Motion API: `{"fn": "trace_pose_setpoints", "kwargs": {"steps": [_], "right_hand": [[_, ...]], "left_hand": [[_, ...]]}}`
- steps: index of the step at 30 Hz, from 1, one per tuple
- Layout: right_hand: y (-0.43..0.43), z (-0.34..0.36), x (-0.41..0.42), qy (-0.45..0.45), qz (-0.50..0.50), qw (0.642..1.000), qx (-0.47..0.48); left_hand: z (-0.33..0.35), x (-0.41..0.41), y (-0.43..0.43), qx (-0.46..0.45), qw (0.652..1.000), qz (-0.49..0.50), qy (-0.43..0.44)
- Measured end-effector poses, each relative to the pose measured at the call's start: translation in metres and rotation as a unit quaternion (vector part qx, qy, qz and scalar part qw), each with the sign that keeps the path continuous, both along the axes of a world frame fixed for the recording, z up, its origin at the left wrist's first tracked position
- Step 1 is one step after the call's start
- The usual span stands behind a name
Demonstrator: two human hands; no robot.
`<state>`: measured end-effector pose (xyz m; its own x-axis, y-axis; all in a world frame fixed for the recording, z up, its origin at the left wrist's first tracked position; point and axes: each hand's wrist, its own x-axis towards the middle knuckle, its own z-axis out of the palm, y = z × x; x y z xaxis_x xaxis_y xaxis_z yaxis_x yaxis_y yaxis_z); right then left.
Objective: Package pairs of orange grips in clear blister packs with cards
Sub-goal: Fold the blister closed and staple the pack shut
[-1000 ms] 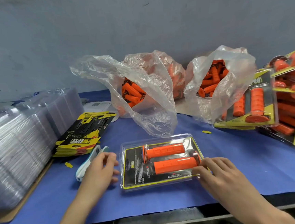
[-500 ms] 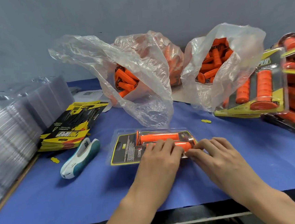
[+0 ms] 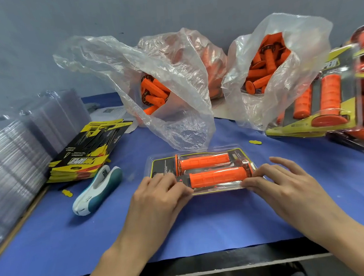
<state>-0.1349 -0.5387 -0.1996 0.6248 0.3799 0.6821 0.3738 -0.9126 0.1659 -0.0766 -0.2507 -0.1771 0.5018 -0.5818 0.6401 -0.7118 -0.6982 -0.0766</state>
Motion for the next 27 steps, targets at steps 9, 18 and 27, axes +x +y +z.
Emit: {"fn": "trace_pose_setpoints", "kwargs": {"steps": [9, 18, 27], "right_hand": [[-0.005, 0.003, 0.002, -0.001, -0.034, 0.999, -0.005], [0.064, 0.004, 0.001, 0.02, -0.002, 1.0, -0.006], [0.06, 0.014, 0.021, 0.144, 0.12, 0.977, 0.102]], "left_hand": [[0.003, 0.008, 0.031, -0.007, 1.0, 0.009, 0.027], [-0.001, -0.007, 0.007, 0.011, 1.0, -0.012, -0.021], [-0.001, 0.006, 0.027, -0.005, 0.996, -0.082, 0.037]]}}
